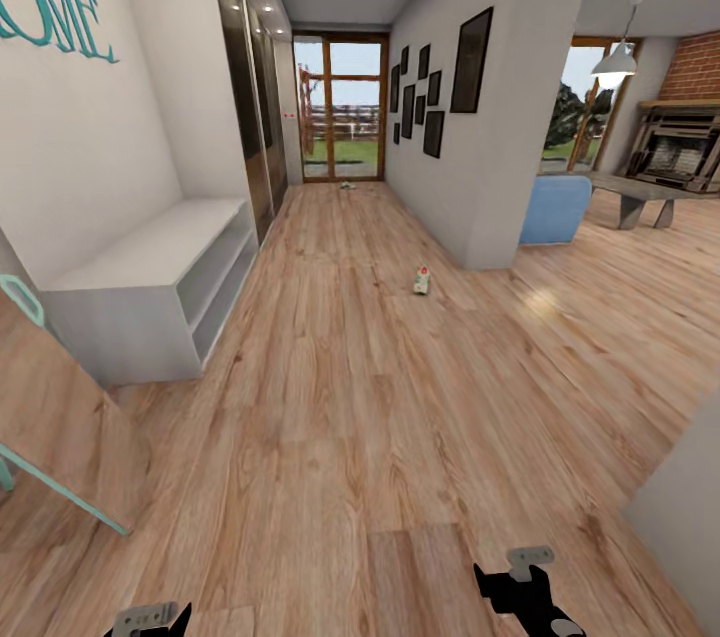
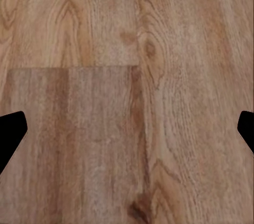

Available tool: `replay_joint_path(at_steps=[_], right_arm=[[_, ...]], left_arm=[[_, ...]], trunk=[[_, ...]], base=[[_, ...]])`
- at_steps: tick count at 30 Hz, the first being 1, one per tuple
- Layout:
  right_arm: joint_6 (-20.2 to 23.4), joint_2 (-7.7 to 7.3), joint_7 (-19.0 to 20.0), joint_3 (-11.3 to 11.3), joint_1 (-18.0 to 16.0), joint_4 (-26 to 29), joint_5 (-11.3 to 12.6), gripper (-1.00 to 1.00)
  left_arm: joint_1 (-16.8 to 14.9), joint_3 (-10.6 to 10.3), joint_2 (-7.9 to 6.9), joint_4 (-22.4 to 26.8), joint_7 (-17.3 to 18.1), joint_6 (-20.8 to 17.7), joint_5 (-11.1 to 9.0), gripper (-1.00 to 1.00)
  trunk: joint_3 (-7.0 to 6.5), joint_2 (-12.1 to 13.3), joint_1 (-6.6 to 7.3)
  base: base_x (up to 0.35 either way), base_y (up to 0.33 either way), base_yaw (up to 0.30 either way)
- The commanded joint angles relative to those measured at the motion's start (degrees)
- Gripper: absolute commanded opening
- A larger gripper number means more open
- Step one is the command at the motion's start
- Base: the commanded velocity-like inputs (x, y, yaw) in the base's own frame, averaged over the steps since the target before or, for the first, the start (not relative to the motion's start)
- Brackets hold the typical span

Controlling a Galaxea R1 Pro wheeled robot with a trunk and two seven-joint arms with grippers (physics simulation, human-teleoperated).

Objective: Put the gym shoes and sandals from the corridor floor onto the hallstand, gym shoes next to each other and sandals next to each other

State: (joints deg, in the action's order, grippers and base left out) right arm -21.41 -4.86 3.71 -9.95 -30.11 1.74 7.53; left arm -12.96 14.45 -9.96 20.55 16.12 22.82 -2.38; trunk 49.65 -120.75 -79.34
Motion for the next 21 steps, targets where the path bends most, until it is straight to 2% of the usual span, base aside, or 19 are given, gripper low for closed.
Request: replay_joint_path(at_steps=[1,21], right_arm=[[-0.21,-0.03,0.34,-0.36,-0.04,-0.07,0.60,1.00],[-0.13,-1.60,0.94,-0.53,0.01,-0.17,0.31,1.00]], left_arm=[[-0.05,0.34,0.03,-0.07,0.57,0.03,-0.21,1.00],[-0.06,0.18,0.06,-0.07,0.64,0.03,0.01,1.00]], trunk=[[0.05,-0.02,-0.03],[0.05,-0.02,-0.03]], base=[[0.340,0.096,0.000],[0.340,0.095,0.000]])
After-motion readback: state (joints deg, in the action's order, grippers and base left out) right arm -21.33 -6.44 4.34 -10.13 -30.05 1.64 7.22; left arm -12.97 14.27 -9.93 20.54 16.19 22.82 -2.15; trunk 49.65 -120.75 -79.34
